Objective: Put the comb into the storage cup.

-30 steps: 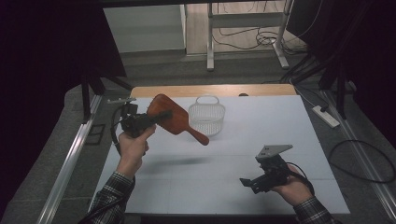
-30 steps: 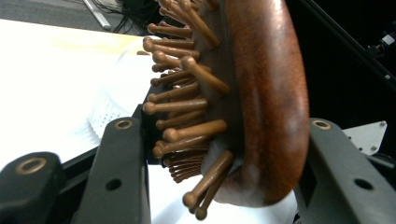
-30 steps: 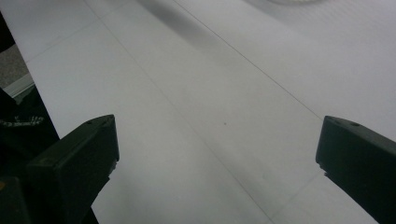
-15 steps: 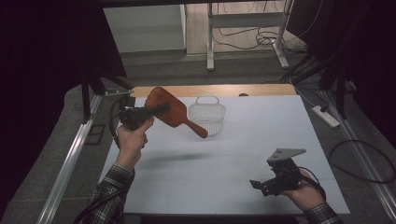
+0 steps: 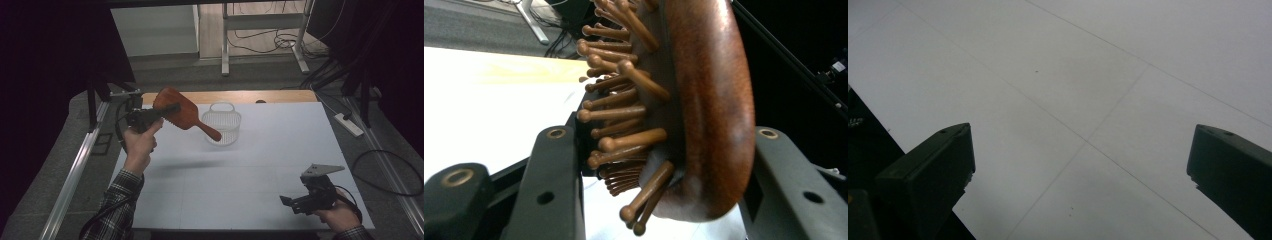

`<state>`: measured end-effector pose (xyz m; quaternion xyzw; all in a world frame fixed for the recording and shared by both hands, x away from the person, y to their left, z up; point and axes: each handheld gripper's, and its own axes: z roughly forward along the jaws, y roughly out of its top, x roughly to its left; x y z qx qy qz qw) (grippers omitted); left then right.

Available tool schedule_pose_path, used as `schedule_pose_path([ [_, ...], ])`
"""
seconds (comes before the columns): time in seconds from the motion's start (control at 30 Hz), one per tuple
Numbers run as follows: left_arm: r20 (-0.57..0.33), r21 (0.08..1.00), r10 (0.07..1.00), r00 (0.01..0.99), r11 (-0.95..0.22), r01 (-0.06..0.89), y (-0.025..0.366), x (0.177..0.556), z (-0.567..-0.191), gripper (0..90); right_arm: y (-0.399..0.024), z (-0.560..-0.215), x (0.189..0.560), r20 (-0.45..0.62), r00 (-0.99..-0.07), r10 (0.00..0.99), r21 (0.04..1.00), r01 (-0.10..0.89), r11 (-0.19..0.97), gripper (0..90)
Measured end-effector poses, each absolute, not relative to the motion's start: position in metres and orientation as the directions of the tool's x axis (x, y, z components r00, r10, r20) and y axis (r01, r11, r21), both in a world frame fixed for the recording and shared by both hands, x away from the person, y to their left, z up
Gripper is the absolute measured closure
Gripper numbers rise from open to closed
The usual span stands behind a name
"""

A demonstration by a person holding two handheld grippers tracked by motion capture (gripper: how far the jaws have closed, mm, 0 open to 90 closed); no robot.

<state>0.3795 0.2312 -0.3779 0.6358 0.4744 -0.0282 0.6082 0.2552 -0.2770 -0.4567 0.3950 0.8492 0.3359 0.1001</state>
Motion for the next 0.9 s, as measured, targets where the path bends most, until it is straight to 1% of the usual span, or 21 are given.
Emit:
schedule_pose_path([
  [0.33,-0.616,0.746,0.578,0.536,0.209,0.632,0.236,0.386,-0.373,53.9,-0.293,-0.458,0.246,0.075,-0.623,0.779,0.637,0.631,0.443,0.0],
  [0.57,-0.612,0.747,0.585,0.532,0.207,0.632,0.233,0.393,-0.371,53.8,-0.303,-0.454,0.240,0.089,-0.585,0.806,0.651,0.647,0.397,0.0],
  [0.9,-0.604,0.750,0.607,0.516,0.215,0.626,0.226,0.403,-0.368,53.8,-0.305,-0.453,0.236,0.081,-0.588,0.804,0.662,0.635,0.398,0.0],
])
